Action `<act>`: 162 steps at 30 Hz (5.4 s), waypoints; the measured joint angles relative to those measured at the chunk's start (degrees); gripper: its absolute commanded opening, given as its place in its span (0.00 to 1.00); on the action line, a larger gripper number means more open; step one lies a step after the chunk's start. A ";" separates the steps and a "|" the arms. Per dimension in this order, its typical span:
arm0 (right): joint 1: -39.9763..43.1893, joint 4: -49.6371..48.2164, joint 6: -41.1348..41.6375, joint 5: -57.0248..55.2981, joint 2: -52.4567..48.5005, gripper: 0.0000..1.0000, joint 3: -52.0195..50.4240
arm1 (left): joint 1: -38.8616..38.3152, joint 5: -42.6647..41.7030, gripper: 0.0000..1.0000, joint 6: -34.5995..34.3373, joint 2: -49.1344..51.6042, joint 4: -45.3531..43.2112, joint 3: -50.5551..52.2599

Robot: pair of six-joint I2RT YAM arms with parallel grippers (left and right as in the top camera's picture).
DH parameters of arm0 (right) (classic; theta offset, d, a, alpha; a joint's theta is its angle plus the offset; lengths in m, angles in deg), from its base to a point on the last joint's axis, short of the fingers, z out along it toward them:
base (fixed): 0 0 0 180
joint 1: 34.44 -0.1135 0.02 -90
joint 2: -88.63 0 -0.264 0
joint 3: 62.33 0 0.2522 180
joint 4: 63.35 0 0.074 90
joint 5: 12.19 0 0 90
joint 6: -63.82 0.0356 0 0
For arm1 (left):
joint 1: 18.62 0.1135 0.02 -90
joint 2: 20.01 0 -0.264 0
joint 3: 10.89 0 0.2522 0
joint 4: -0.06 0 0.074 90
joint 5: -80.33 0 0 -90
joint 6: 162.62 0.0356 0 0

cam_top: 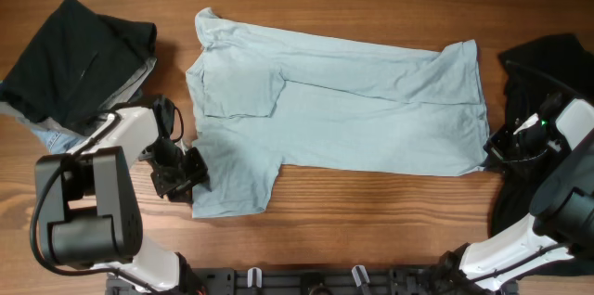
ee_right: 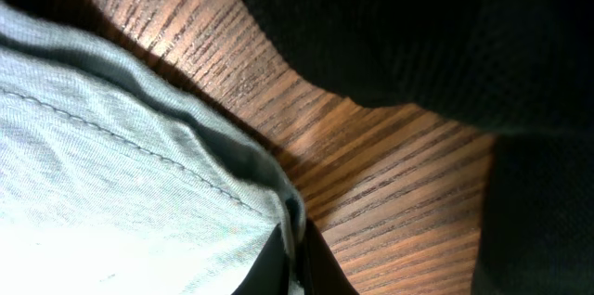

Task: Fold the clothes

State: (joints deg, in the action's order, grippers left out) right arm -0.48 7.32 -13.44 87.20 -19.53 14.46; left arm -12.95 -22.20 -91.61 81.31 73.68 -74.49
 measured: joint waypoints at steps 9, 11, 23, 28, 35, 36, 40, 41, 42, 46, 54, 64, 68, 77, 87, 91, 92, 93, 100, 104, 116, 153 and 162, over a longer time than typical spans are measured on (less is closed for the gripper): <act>0.00 1.25 -1.07 1.95 0.15 0.04 0.02 | -0.74 0.04 0.04 1.36 -1.73 11.72 -5.55; 0.00 3.56 -2.03 4.04 1.33 0.04 0.52 | -0.74 0.26 0.04 2.19 -4.70 14.10 -9.25; -0.04 2.62 1.95 9.09 18.80 0.04 7.96 | -0.74 -1.38 0.04 2.67 -17.99 2.03 -24.48; -0.04 -1.33 8.44 9.31 18.80 0.05 7.96 | -2.27 -5.20 0.04 2.80 -17.99 -14.71 -24.65; -0.04 -4.55 13.03 9.68 13.88 0.04 7.96 | -4.46 -4.90 0.04 2.82 -12.57 -28.11 -24.68; -0.04 -5.18 13.62 9.70 13.05 0.04 7.96 | -4.55 -4.87 0.04 2.78 -11.45 -30.36 -24.68; -0.22 -9.84 14.84 9.97 10.62 0.04 7.96 | -4.57 -4.92 0.04 2.80 -8.24 -36.11 -24.68; -0.46 -11.15 15.10 10.12 10.12 0.05 7.96 | -4.57 -4.94 0.04 2.80 -7.32 -36.59 -24.68; -0.79 -12.13 15.17 10.12 9.75 0.05 7.96 | -4.68 -4.90 0.04 2.78 -5.95 -38.32 -24.68; -3.56 -17.18 16.79 10.19 6.45 0.61 7.98 | -4.83 -4.55 0.52 2.16 -1.31 -42.34 -24.68; -7.28 -22.40 14.32 10.54 2.71 0.77 8.04 | -4.94 -3.21 0.98 3.10 1.64 -32.76 -25.33; -7.26 -7.13 3.98 10.54 2.71 0.75 8.17 | -4.92 1.88 0.37 9.94 5.16 -22.10 -22.32; -7.26 -6.51 3.61 10.54 2.71 0.75 8.17 | -4.92 2.23 0.12 11.65 9.11 -26.47 -21.97; -7.26 -11.39 3.19 6.19 2.71 0.71 5.95 | -2.62 5.18 0.12 13.40 9.60 -28.22 -21.97; -7.23 -18.05 4.70 0.66 -1.29 0.09 3.56 | -1.05 -5.20 0.63 14.91 9.60 -23.47 -21.97; -7.26 -18.67 5.40 0.66 -1.62 0.04 3.52 | -1.16 -5.66 0.61 16.87 9.60 -22.82 -21.24; -7.26 -18.67 5.38 0.63 -1.62 0.04 3.52 | -1.25 -5.60 0.58 17.11 9.60 -23.56 -20.70; -7.26 -18.67 5.38 0.63 -1.62 0.04 3.52 | -1.40 -5.55 0.36 17.31 9.62 -24.83 -20.17; -7.10 -12.02 5.42 -1.66 -1.62 0.04 4.42 | -1.38 -3.41 0.04 18.05 9.81 -26.36 -19.80; -5.60 -3.43 5.84 -6.99 -1.55 0.04 6.80 | 1.36 -0.57 0.04 18.05 9.25 -17.86 -21.57; -4.83 -0.98 0.52 -5.64 -0.04 0.74 8.44 | 4.26 2.23 0.83 18.29 3.58 -6.19 -25.07; -2.45 -2.64 -23.10 23.56 -7.39 0.04 11.61 | 4.26 -6.05 0.80 18.29 3.45 0.50 -33.38; -4.13 14.51 -19.56 12.37 1.20 0.04 33.90 | 4.26 -6.10 0.79 18.29 3.45 2.56 -33.38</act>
State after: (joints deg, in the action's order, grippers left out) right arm -4.61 21.83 -33.01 99.57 -18.32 48.36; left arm -8.68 -28.30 -73.31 84.76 76.23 -107.87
